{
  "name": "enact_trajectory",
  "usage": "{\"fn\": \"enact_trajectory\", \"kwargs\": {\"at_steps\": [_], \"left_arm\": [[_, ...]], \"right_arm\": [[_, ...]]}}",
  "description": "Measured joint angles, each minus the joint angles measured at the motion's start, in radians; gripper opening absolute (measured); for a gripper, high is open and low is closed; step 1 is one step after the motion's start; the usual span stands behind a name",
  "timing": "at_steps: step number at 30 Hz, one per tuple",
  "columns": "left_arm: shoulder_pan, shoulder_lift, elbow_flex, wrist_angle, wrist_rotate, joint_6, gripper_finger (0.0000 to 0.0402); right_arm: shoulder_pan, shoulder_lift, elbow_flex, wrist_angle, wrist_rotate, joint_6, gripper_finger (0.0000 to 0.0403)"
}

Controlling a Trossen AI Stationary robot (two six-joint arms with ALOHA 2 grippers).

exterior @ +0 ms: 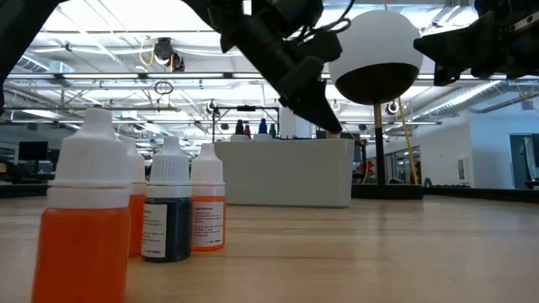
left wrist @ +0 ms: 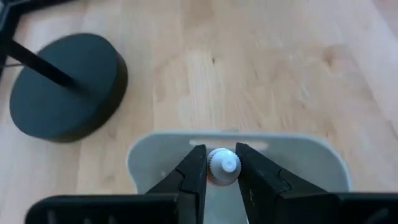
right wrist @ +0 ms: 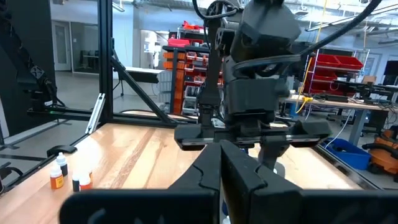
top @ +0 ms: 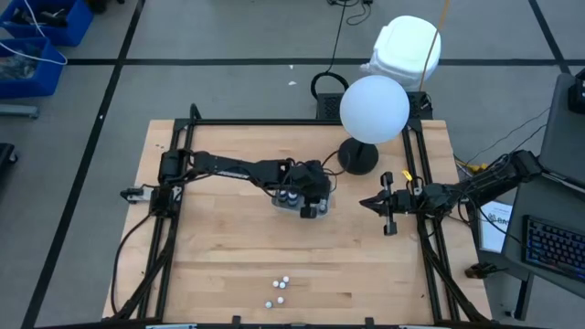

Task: Pick & Place food coloring
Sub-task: Put the small orange food coloring bottle into the gray bin

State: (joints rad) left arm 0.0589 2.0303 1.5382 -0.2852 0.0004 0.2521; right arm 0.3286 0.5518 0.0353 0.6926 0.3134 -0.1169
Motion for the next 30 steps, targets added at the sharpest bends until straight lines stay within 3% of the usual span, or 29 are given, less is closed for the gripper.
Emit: {"fn": "enact_trajectory", "kwargs": {"at_steps": [9, 24, 30], "left_arm": [[-0.014, 0.05, 0.005, -0.045, -0.053, 0.004, 0.0076], [-0.013, 0.121, 0.006, -0.02, -0.053, -0.025, 0.0076], [-0.013, 0.12, 0.006, -0.015, -0.053, -0.044, 0.012]], "right_arm": [[0.0, 0.0, 0.0, 0.0, 0.0, -0.001, 0.0], [0.0, 0.0, 0.0, 0.0, -0.001, -0.004, 0.0], [0.0, 0.0, 0.0, 0.0, -0.001, -0.004, 0.0]]}}
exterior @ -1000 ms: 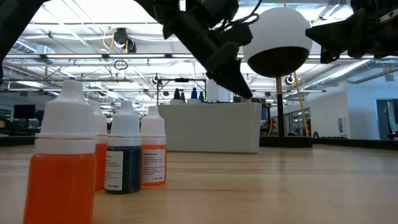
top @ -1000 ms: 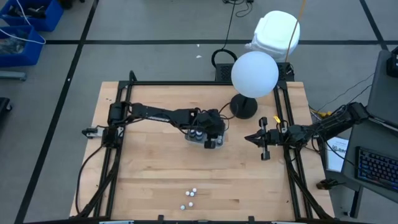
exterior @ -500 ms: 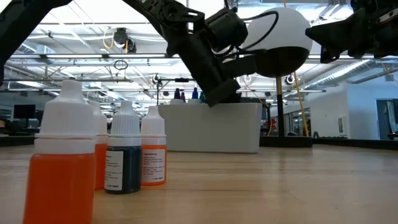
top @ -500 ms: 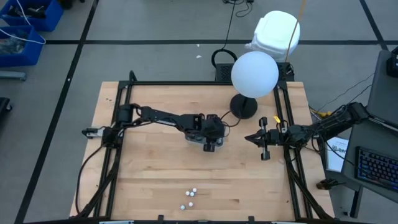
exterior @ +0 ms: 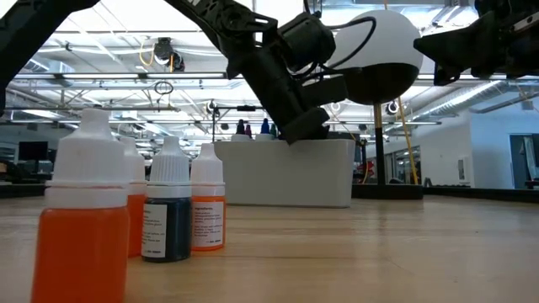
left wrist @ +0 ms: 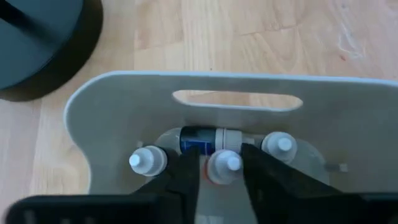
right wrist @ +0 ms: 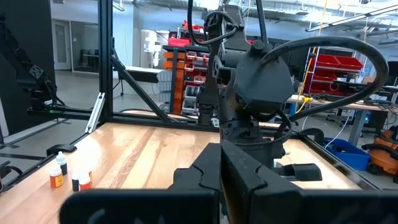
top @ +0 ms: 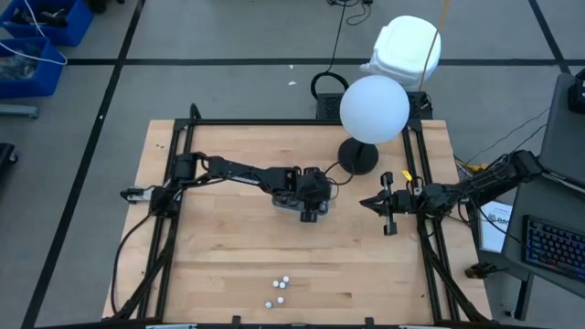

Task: Pick & Place food coloring
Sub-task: Put the small orange food coloring bottle into the gray bin

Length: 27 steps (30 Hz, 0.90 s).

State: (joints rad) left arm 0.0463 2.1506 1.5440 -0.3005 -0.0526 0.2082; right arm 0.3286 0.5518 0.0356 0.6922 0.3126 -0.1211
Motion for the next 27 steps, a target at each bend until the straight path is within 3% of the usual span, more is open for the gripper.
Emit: {"fn": "enact_trajectory", "kwargs": {"at_steps": [4, 7, 14, 17, 20, 25, 27], "left_arm": [[-0.002, -0.011, 0.019, -0.04, -0.001, 0.003, 0.0177], [-0.01, -0.051, 0.088, -0.166, -0.001, 0.022, 0.0212], [-0.08, -0.31, 0.267, -0.567, -0.056, 0.019, 0.0252], [-0.133, -0.475, 0.242, -0.652, -0.163, -0.014, 0.0226], [-0.177, -0.665, 0.149, -0.698, -0.249, -0.11, 0.0168], [-0.241, -1.053, -0.2, -0.584, -0.273, -0.27, 0.0039], [-0.259, -1.214, -0.382, -0.511, -0.27, -0.346, 0.0012]], "right_arm": [[0.0, 0.0, 0.0, 0.0, 0.0, 0.0, 0.0], [0.0, 0.0, 0.0, -0.001, 0.0, 0.003, 0.0], [0.0, 0.001, 0.0, -0.018, 0.0, 0.003, 0.0], [0.0, 0.002, 0.0, -0.018, 0.001, 0.004, 0.0], [0.0, 0.002, 0.0, -0.017, 0.001, 0.027, 0.0], [0.0, 0.002, 0.0, -0.018, 0.0, 0.054, 0.0], [0.0, 0.002, 0.0, -0.019, 0.0, 0.059, 0.0]]}}
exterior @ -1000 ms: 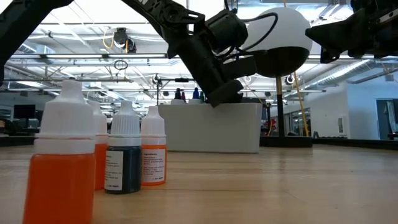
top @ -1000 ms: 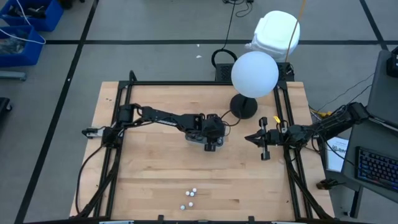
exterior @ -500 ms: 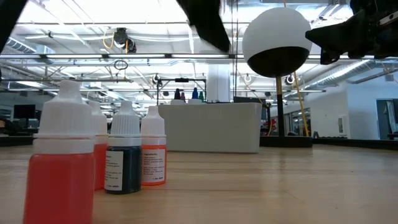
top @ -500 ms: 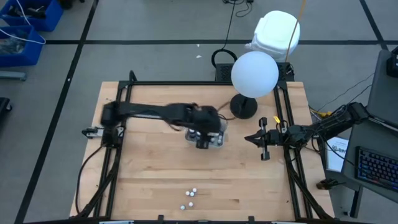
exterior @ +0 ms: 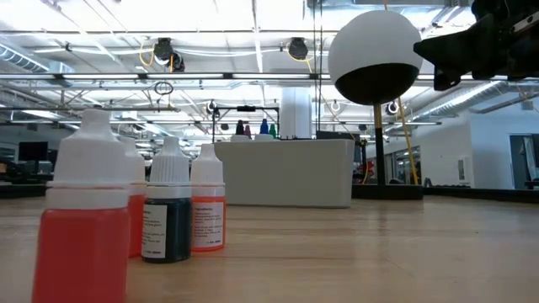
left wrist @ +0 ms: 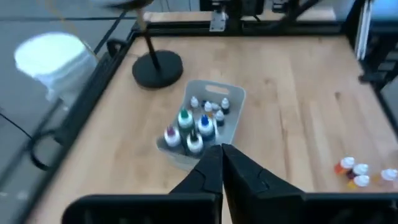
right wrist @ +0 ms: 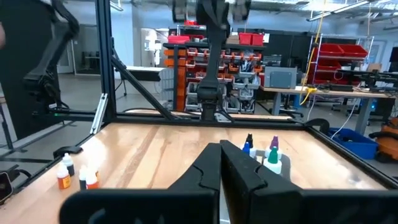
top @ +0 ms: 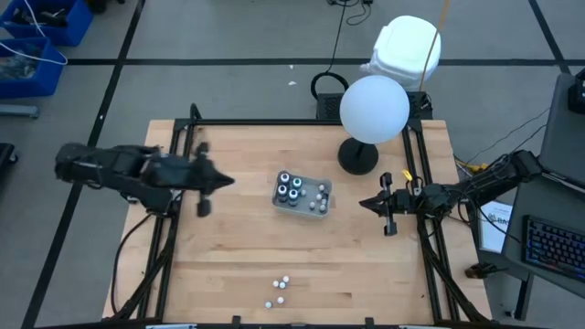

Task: Pick & Place food coloring
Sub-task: Put the small orange food coloring bottle into the gray bin

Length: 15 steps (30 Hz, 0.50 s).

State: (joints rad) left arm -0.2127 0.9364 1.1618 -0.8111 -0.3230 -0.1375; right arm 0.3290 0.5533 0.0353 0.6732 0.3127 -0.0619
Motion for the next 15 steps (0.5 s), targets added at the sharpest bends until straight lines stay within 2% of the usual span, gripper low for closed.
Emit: {"fn": "enact_trajectory", "kwargs": {"at_steps": [4, 7, 11, 15], "left_arm": [[-0.042, -0.265, -0.339, 0.168, 0.001, -0.114, 0.0015], [-0.082, -0.404, -0.563, 0.328, 0.003, -0.147, 0.0005], [-0.123, -0.481, -0.786, 0.556, 0.008, -0.098, 0.0006], [-0.151, -0.494, -0.894, 0.677, 0.008, -0.006, 0.0006]], "right_arm": [[0.0, 0.009, 0.0, 0.0, -0.003, 0.031, 0.0], [0.0, 0.027, 0.0, 0.01, -0.003, 0.032, 0.0], [0.0, 0.058, 0.0, 0.046, -0.003, 0.036, 0.0], [0.0, 0.109, 0.019, 0.054, -0.004, 0.044, 0.0]]}}
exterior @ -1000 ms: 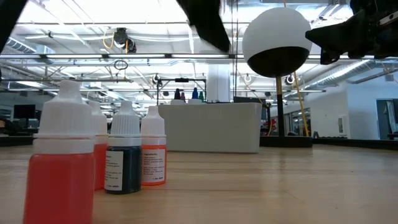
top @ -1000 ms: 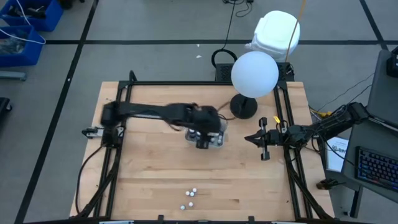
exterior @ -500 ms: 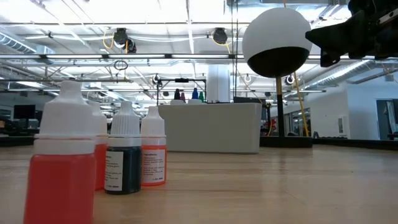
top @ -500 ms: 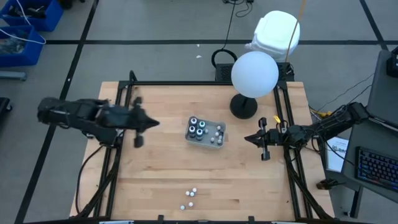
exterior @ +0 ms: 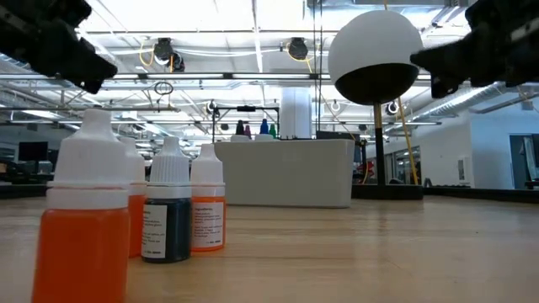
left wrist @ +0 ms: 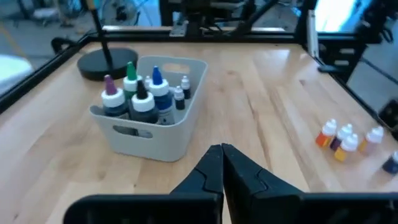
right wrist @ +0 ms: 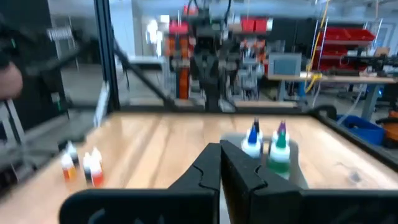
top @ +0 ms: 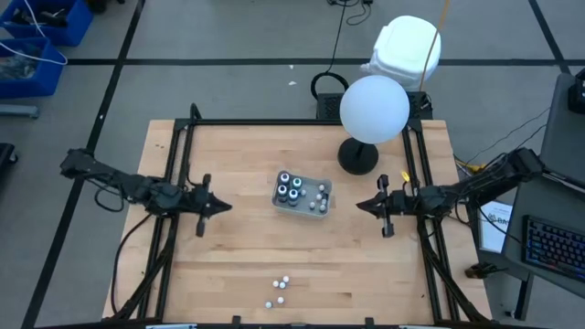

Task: Pick & Place food coloring
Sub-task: Put the small orange food coloring bottle into the gray bin

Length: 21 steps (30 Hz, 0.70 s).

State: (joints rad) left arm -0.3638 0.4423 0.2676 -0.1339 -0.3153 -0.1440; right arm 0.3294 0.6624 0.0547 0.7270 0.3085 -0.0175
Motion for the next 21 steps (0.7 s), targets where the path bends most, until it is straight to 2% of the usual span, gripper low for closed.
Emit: {"fn": "enact_trajectory", "kwargs": {"at_steps": [5, 15, 18, 21], "left_arm": [[-0.028, -0.094, -0.014, 0.0, -0.022, 0.073, 0.0004], [-0.051, -0.371, -0.014, -0.17, -0.019, 0.109, 0.0005], [-0.051, -0.406, -0.015, -0.157, -0.008, 0.108, 0.0003], [-0.051, -0.404, -0.048, -0.068, -0.004, 0.108, 0.0006]], "right_arm": [[0.0, 0.109, 0.046, 0.004, 0.006, -0.035, 0.0], [0.0, 0.214, 0.064, 0.105, 0.001, -0.047, 0.0], [0.0, 0.24, 0.081, 0.13, -0.002, -0.047, 0.0], [0.0, 0.293, 0.128, 0.127, -0.029, -0.055, 0.0]]}}
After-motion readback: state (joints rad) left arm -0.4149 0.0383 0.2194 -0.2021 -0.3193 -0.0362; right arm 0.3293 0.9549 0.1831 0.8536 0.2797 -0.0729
